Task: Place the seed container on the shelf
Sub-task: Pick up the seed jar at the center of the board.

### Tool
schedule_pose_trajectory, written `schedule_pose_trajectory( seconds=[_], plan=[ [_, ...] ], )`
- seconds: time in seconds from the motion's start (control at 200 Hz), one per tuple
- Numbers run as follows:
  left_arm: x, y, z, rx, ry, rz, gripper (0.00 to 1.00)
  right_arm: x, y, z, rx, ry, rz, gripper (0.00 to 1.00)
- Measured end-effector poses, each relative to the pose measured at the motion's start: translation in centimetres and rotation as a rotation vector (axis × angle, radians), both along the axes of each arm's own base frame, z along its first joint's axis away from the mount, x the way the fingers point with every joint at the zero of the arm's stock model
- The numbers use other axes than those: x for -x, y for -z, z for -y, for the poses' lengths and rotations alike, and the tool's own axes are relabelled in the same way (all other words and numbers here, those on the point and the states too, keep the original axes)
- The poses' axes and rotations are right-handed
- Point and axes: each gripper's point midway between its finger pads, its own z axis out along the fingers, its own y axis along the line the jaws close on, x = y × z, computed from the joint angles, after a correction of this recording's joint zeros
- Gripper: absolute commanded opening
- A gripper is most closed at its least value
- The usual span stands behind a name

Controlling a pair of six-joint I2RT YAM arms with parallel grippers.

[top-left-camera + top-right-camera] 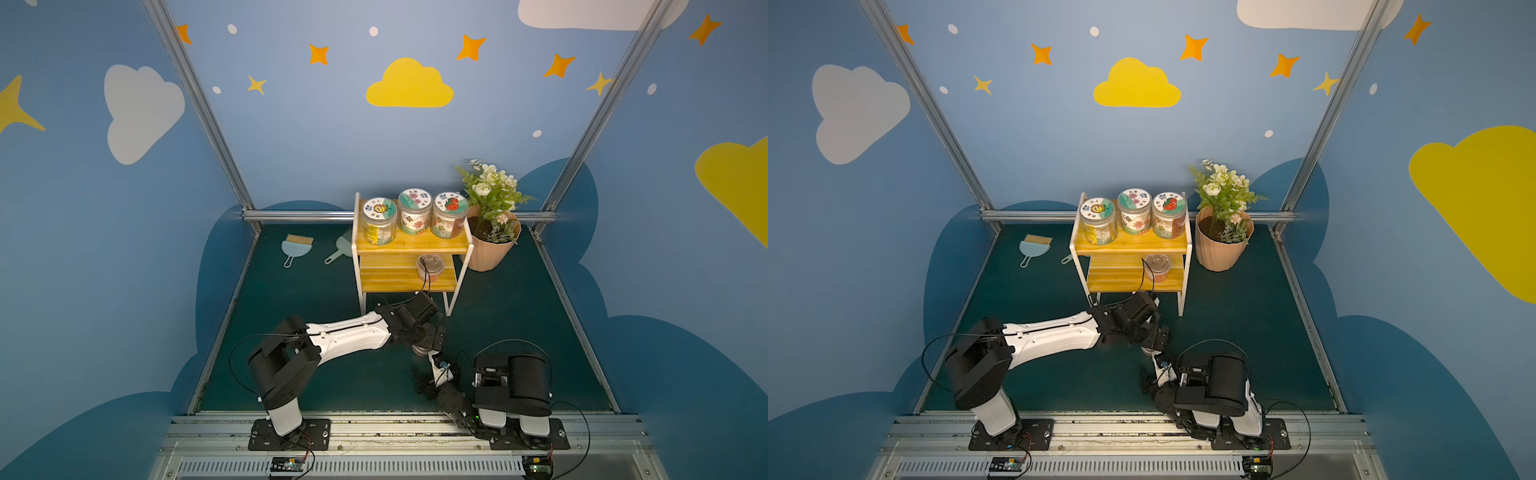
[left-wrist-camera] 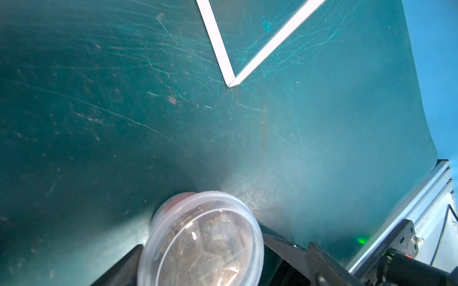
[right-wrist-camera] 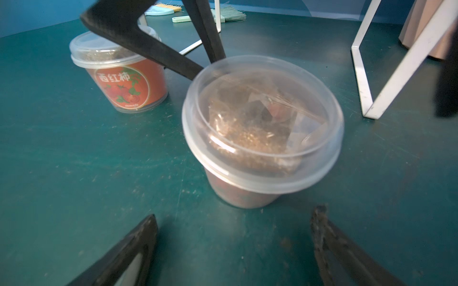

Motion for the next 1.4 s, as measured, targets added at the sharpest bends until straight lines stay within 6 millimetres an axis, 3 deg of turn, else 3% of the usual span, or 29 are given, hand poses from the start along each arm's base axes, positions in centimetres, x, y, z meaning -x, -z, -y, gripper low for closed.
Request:
schedule_pose_trajectory(
  seconds=[0.18,0.486,0.966,1.402],
  plan=[
    [0.3,-0.3,-0.3,-0.007,-0.021,-0.008,1.00,0.1,0.0,0.1,-0.003,0.008,0.002,0.95],
    [0.7,-2.3,-1.9,-0.067,-0.010,0.022,1.00,-0.2,-0.1,0.2,-0.025,0.024,-0.006,0.95],
    [1.5,-7.0,-6.0,-0.025,-0.065,0.142,1.00,-2.7,-0.2,-0.5,-0.042,0.069,-0.007,0.95],
    [2.2,-8.2,-9.0,-0.019,-0.101,0.199,1.00,-4.6,-0.4,-1.2,-0.063,0.097,0.004,0.95]
  ],
)
